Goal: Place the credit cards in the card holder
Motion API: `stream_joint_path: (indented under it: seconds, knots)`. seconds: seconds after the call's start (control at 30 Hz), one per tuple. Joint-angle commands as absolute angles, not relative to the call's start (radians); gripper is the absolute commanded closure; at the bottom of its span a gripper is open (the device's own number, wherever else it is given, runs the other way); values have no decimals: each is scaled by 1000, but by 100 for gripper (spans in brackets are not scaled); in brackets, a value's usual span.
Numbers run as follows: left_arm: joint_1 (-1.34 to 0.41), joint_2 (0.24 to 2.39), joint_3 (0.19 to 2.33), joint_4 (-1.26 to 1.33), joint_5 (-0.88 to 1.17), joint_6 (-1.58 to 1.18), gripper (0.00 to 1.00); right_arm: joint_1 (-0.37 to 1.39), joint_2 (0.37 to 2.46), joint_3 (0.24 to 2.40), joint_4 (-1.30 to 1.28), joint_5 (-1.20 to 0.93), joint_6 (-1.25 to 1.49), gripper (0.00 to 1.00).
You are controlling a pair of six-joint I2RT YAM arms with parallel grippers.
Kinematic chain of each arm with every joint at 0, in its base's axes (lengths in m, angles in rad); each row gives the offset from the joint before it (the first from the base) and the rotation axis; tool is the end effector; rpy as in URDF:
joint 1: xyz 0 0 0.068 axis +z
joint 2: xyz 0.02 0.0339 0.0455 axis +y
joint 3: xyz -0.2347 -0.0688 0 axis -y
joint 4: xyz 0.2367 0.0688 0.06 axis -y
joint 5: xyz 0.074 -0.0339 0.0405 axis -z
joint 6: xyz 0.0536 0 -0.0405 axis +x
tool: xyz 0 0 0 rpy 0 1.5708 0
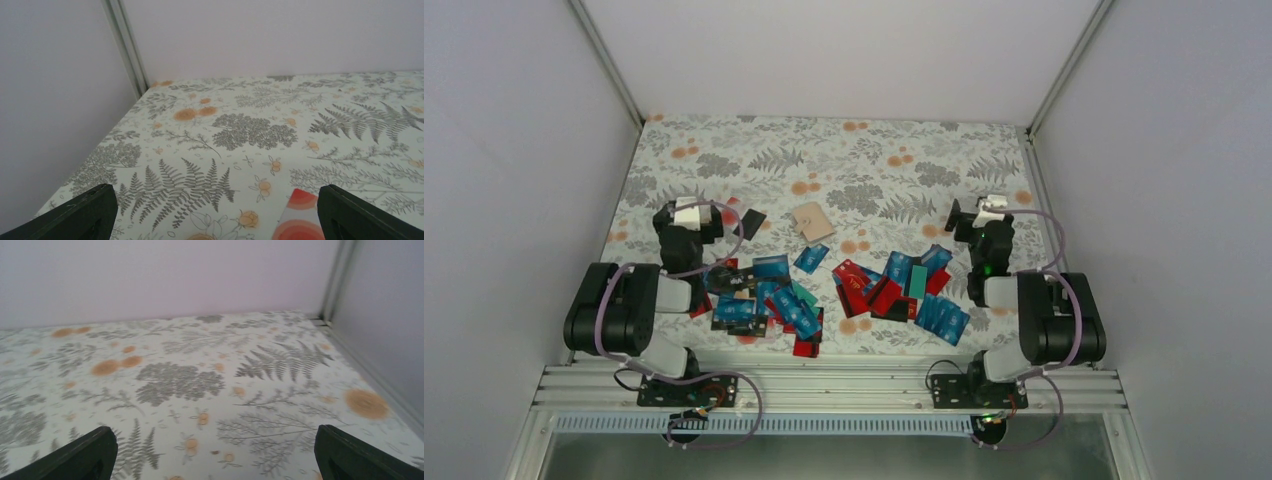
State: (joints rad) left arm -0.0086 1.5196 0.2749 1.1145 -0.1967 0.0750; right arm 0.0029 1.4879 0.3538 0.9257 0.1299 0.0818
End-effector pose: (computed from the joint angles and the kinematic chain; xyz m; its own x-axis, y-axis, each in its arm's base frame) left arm 0.2662 0.0082 0.1265 -0.1434 0.0747 -0.9868 -0.1751 0.9795 0.0996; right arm 0.2795 -0.0061 0.1320 -0.1961 0.0805 -0.9773 0.1403 0.9887 0.0532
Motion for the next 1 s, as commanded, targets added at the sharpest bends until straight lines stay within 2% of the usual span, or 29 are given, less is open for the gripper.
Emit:
stream_joint_path:
  seconds: [0.0,0.97]
  knots:
    - [-5,1550,241,1241,-128,84,0,-13,1514,303,1115,-75,8,0]
    - [-5,1550,239,1250,-127,87,0,-24,1518,318,1098,-135,-3,0]
